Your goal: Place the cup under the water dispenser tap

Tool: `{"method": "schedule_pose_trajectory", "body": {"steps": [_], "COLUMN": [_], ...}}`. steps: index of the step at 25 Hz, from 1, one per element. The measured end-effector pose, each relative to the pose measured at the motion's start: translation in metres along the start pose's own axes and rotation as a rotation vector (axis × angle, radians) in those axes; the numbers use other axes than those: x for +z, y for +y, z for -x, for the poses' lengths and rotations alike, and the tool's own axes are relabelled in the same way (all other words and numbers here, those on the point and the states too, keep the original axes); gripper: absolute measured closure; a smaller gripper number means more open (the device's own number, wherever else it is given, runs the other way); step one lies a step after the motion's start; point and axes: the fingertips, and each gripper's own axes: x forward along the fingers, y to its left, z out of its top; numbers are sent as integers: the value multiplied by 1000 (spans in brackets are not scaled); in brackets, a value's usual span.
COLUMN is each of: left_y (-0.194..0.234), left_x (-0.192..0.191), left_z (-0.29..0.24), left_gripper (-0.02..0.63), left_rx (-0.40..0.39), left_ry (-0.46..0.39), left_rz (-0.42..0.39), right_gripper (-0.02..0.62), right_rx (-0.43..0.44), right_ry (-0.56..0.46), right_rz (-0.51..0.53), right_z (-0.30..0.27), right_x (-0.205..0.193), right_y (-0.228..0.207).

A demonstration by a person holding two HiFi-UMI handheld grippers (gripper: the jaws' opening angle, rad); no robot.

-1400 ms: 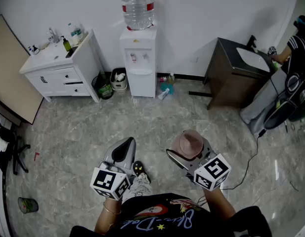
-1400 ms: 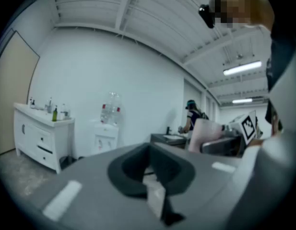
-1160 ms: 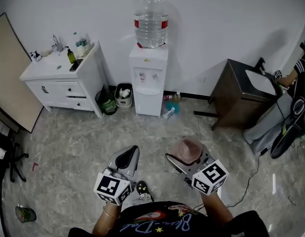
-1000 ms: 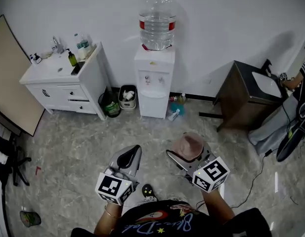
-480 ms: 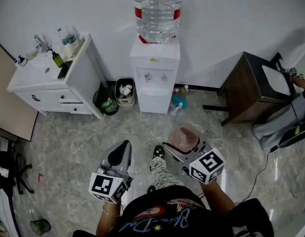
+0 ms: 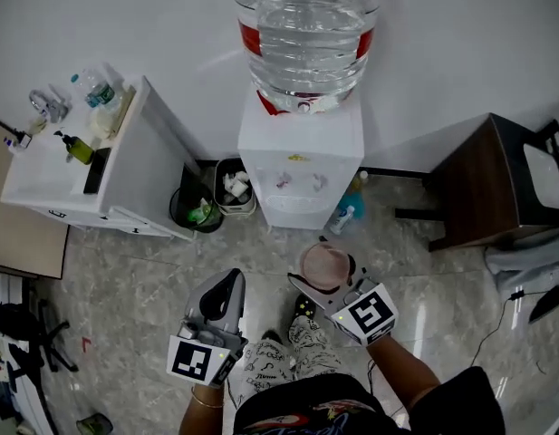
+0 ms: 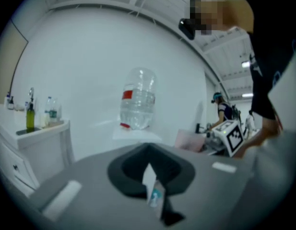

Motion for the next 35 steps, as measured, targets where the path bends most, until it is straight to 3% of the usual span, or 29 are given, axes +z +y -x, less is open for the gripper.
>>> {"method": "schedule_pose_trajectory", "body": {"steps": [5,11,18,21,25,30,35], "left_y": [41,85,130,138,144,154,150], "left_x": [-67,-152,-235,-256,-269,-278,-282], "left_z": [-57,-108,-146,-155,-164,-170,-175], "left_gripper": [607,607,607,607,607,607,607], "left_rx": [-15,-35,-36,-47,-78,-64,-90], "left_ry": [57,137,172,181,153,184,187], "left_rz": [66,86,87,99,186,127,140], "right_gripper": [236,236,236,236,236,236,236], "right_rx": [-55,-211,-378,-422,-469,-523,-540], "right_ry": [65,102,166,210,226,207,196], "right_rz": [-24,-116,-160,-155,-192,-196,-154], "right_z": [-74,-158,-240,-260,-278,-291,-299], "right_x": [-67,-168,-265,-297,-322,-336,-341], "right_y": [-44,-90,-144,-159,-170,-187,-191]}}
